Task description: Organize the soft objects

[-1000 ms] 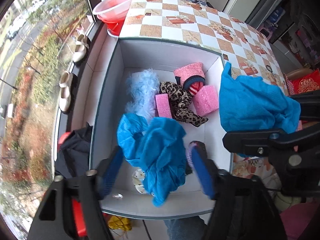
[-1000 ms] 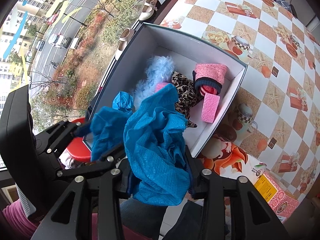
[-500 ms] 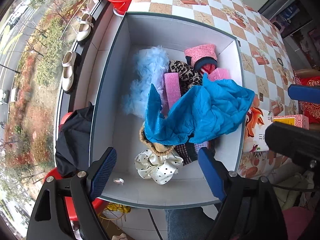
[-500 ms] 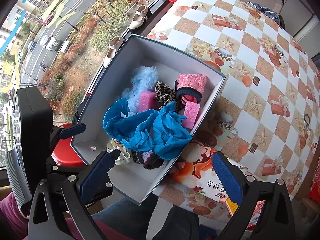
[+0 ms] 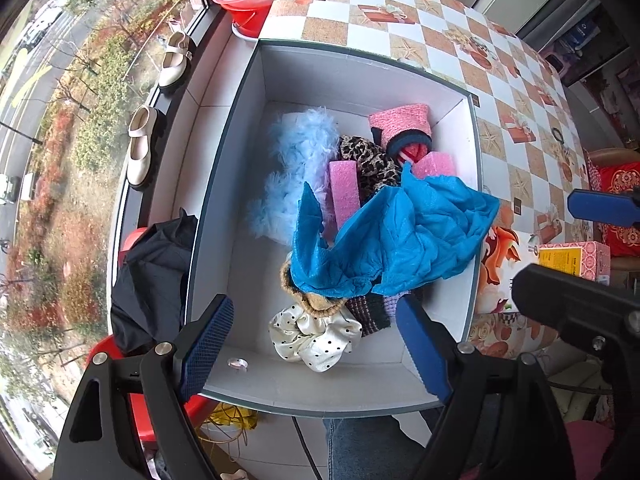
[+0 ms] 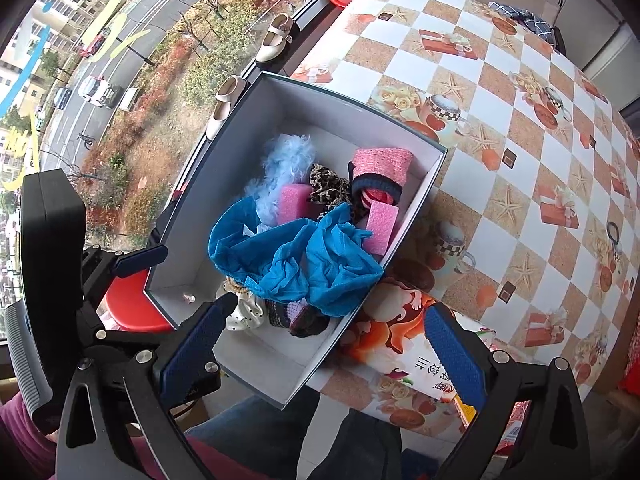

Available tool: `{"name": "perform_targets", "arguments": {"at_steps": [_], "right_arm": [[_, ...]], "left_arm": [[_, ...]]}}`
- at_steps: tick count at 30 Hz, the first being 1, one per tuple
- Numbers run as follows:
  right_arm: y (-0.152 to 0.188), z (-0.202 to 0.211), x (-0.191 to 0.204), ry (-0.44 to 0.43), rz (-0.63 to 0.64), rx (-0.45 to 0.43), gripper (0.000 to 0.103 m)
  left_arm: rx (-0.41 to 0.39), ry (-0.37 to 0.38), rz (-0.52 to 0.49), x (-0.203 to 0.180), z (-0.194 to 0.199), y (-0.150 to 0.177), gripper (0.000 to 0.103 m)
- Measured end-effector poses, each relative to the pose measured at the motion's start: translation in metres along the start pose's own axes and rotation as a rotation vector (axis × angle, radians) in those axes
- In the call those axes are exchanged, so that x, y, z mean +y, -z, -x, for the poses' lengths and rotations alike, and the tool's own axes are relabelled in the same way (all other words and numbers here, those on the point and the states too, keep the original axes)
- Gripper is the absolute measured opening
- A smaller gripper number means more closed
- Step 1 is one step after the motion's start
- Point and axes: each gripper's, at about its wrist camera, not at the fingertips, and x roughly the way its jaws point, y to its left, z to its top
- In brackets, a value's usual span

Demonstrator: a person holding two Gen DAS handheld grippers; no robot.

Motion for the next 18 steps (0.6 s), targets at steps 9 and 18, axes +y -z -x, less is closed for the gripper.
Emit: {"name": "perform_targets", "arguments": {"at_steps": [9,18], "right_arm": [[-0.001,-0.004,0.008,0.004,0.02,0.011,0.102],[-0.003,-0.005,0.012,0.006,0.023,0.014,0.102]], "left_arm": [[-0.006,-0.01,0.01,0.005,0.001,0.001,0.086],[-0.012,-0.02,-0.002,0.007,0.003,0.002,0.086]]}}
